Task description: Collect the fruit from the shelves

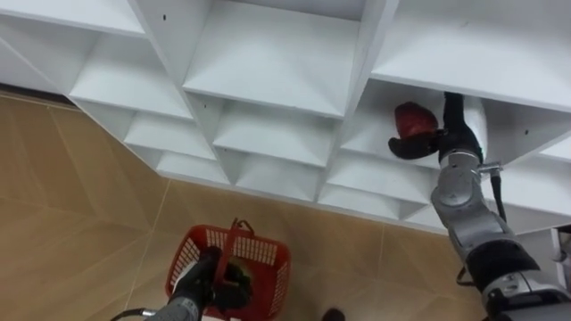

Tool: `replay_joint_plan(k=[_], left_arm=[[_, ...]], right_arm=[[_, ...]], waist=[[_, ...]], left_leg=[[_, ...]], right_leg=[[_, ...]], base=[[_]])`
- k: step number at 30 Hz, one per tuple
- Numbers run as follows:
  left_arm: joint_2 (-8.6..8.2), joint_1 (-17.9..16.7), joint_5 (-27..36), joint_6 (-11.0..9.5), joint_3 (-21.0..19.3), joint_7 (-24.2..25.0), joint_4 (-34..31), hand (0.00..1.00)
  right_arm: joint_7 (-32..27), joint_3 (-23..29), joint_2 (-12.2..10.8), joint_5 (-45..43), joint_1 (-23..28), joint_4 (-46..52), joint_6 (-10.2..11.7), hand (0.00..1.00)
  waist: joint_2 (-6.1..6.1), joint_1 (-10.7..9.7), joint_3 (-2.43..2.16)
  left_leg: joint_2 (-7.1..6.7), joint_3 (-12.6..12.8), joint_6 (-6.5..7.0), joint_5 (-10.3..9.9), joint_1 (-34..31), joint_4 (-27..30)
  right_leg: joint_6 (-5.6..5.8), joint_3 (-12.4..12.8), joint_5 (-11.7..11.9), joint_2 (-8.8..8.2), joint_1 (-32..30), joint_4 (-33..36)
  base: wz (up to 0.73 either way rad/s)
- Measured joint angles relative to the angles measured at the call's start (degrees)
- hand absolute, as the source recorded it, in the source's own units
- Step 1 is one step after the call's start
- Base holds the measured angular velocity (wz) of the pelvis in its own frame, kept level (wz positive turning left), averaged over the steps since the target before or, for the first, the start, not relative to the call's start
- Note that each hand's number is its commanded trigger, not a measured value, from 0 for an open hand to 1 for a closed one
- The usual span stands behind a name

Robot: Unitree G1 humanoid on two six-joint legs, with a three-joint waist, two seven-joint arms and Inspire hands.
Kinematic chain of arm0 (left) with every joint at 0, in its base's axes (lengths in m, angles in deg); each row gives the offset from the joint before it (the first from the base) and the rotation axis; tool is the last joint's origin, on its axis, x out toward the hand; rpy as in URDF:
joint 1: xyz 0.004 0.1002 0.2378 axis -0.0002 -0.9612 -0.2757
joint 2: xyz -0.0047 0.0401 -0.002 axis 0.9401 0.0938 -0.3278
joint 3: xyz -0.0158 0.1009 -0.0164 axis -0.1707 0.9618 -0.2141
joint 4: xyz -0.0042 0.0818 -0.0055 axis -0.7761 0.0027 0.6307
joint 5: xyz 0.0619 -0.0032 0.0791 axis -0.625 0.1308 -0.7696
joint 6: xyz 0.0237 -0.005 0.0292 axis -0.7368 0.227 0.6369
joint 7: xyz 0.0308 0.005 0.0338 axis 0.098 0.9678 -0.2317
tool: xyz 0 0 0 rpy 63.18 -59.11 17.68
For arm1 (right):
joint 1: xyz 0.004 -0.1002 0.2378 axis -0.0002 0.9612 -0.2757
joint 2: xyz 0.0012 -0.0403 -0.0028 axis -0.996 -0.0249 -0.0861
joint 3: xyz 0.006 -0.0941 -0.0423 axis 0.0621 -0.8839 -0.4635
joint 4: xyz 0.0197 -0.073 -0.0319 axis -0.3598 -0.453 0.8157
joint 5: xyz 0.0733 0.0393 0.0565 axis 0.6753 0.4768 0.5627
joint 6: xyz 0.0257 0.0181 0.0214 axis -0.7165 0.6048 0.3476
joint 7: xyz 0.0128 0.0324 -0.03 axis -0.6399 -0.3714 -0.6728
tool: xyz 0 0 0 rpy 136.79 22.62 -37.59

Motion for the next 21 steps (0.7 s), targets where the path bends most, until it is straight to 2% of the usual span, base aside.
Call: replay_joint_plan(k=[2, 7, 14, 21], left_arm=[[0.16, 0.11, 0.02, -0.01, 0.00, 0.07, -0.01, 1.00], [0.22, 0.38, 0.04, -0.02, -0.01, 0.07, 0.00, 1.00], [0.37, 0.68, 0.05, -0.01, 0.10, -0.21, 0.00, 1.00], [0.57, 0.96, 0.20, -0.03, 0.11, -0.18, -0.02, 1.00]], right_arm=[[0.50, 0.09, 0.01, -0.22, -0.64, -1.14, -0.59, 0.00], [1.17, 0.09, 0.01, -1.01, -0.70, -1.62, -0.64, 0.00], [1.34, 0.09, 0.04, -2.30, -2.30, -3.20, -2.28, 0.00], [1.53, 0.12, 0.51, -2.59, -2.97, -4.80, -2.78, 0.00]], waist=[[-0.22, 0.03, 0.13], [-0.21, 0.18, 0.13], [-0.28, 0.41, 0.16], [-0.46, 0.70, 0.27]], left_leg=[[-0.04, -0.09, 0.00, 0.00, -0.75, 0.22], [-0.13, -0.13, 0.01, 0.00, -0.98, 0.24], [-0.26, -0.35, 0.11, 0.05, -1.81, 0.75], [-0.22, -0.78, 0.15, 0.05, -2.76, 2.09]], right_leg=[[0.02, -0.28, 0.01, -0.13, -0.60, 0.01], [0.09, -0.86, -0.04, -0.39, -0.62, 0.05], [0.08, -0.94, -0.15, -0.78, -1.48, 1.00], [-0.12, -1.20, -0.38, -0.98, -1.96, 1.83]], base=[[0.05], [0.05], [0.00], [0.03]])
